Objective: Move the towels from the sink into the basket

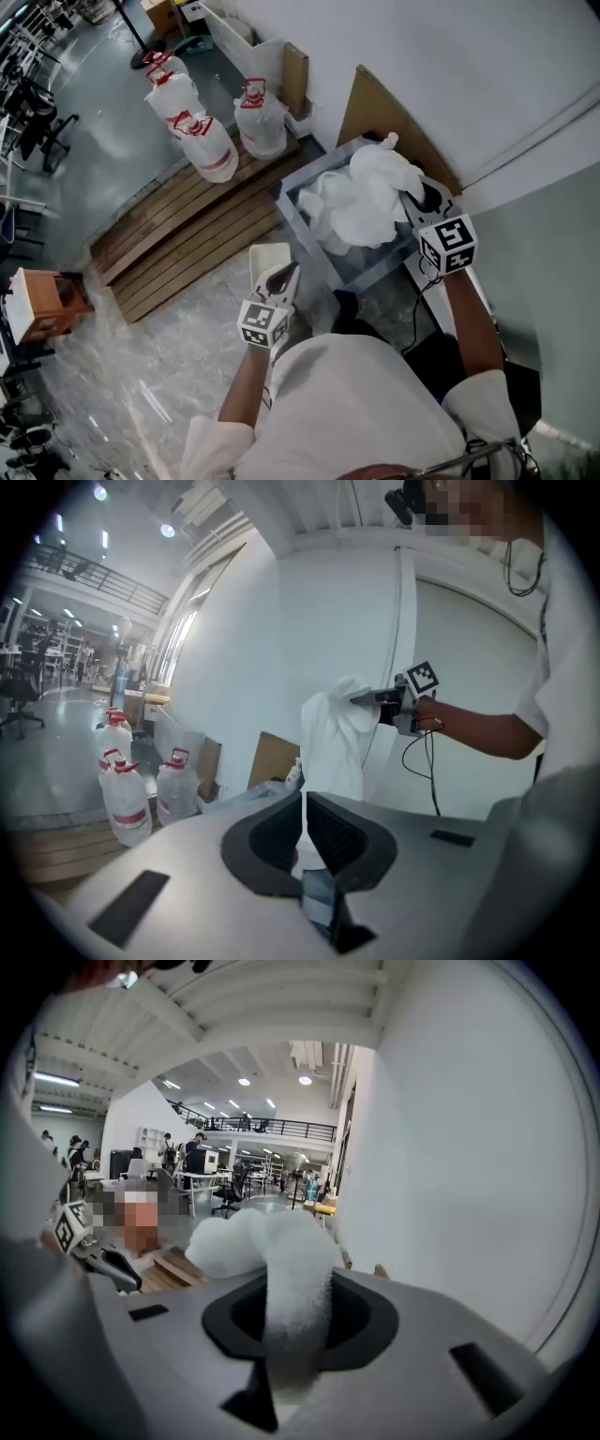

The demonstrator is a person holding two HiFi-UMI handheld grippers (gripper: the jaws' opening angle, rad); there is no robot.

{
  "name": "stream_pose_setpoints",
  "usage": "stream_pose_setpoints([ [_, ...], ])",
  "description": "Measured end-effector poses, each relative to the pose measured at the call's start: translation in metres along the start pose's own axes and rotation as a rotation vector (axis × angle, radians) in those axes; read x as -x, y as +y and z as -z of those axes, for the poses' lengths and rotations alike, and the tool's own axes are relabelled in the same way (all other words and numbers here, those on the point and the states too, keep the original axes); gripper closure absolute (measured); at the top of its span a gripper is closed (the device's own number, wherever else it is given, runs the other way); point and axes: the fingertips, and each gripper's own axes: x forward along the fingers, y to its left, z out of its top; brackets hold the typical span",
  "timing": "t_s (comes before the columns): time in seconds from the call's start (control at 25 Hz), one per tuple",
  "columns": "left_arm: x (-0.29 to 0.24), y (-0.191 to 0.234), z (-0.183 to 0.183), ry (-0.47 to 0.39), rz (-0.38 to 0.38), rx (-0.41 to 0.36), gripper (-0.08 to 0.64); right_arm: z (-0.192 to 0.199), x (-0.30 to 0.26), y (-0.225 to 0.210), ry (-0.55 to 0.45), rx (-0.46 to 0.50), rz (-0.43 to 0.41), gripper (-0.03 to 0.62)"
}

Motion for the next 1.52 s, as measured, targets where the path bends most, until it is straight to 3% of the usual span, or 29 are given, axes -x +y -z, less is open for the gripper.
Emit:
stream_pose_setpoints([
  [0.32,0.020,0.009,-0.036,-0.063,-0.037,-0.041,0.543,-0.095,0.025,0.001,-0.117,0.078,-0.039,0.500],
  [0.64,0.061,0.040,-0.038,-0.090,-0.137,-0.009,0.543,-0.127,0.005,0.050,-0.145,0.096,-0.156,0.502],
  [0.92,0.116,0.075,-0.020,-0.110,-0.270,0.044,0.543,-0.137,-0.029,0.133,-0.161,0.092,-0.328,0.502],
  [1.28,0.184,0.138,0.026,-0.127,-0.448,0.118,0.543,-0.092,-0.096,0.250,-0.093,0.050,-0.548,0.500],
  [1.52,0.192,0.179,0.072,-0.084,-0.503,0.218,0.543,0.006,-0.167,0.328,0.055,0.029,-0.643,0.499],
])
